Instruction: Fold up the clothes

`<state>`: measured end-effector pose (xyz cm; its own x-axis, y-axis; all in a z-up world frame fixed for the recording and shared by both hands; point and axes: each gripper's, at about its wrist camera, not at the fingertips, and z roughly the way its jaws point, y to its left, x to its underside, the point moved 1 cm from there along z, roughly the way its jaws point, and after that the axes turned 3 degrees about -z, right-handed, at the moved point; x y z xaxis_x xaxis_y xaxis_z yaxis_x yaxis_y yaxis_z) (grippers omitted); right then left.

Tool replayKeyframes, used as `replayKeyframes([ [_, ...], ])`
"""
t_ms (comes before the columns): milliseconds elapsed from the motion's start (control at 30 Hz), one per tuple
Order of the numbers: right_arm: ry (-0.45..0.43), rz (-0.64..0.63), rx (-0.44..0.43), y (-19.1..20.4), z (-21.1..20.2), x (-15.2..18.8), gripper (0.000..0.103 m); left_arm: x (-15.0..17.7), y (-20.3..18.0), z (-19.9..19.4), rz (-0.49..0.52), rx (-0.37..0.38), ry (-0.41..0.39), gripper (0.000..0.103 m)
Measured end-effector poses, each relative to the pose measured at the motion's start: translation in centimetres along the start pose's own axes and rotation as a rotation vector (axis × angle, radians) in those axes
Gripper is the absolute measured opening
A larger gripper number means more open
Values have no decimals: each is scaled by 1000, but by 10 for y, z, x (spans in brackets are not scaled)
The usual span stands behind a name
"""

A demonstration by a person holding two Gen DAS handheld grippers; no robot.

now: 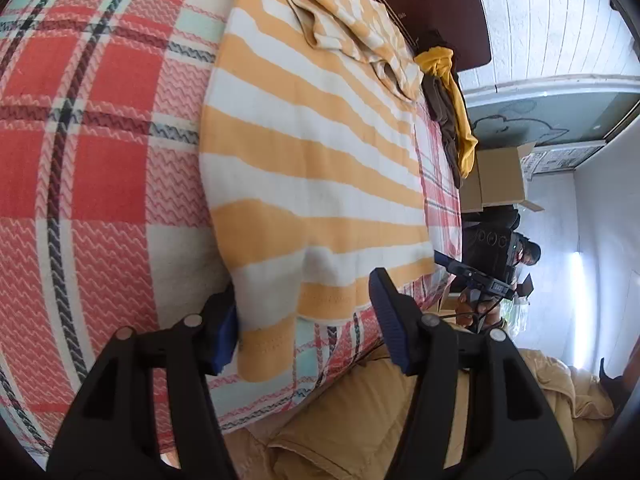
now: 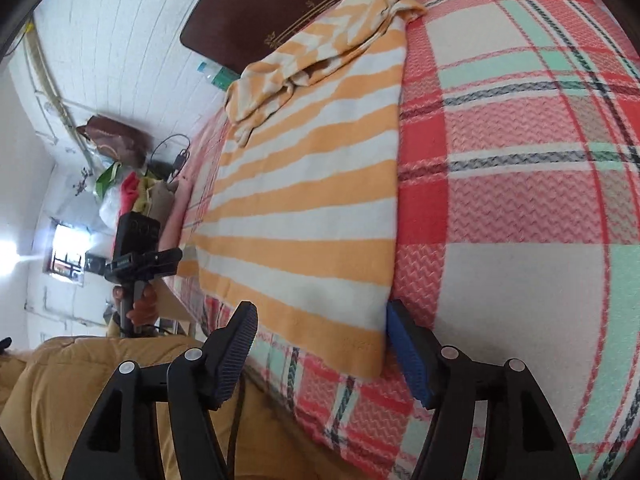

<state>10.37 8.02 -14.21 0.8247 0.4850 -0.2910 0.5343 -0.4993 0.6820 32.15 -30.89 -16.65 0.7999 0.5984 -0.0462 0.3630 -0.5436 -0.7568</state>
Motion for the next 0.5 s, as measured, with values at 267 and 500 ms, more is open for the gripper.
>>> replayKeyframes([
  [267,-13,-4,-8,-3,23,1,13,-5,5,5,-56,-5,8,21],
  [500,-156,63,-194,-4,3,-11,12,-15,4,-6,-118,76,-23,14],
])
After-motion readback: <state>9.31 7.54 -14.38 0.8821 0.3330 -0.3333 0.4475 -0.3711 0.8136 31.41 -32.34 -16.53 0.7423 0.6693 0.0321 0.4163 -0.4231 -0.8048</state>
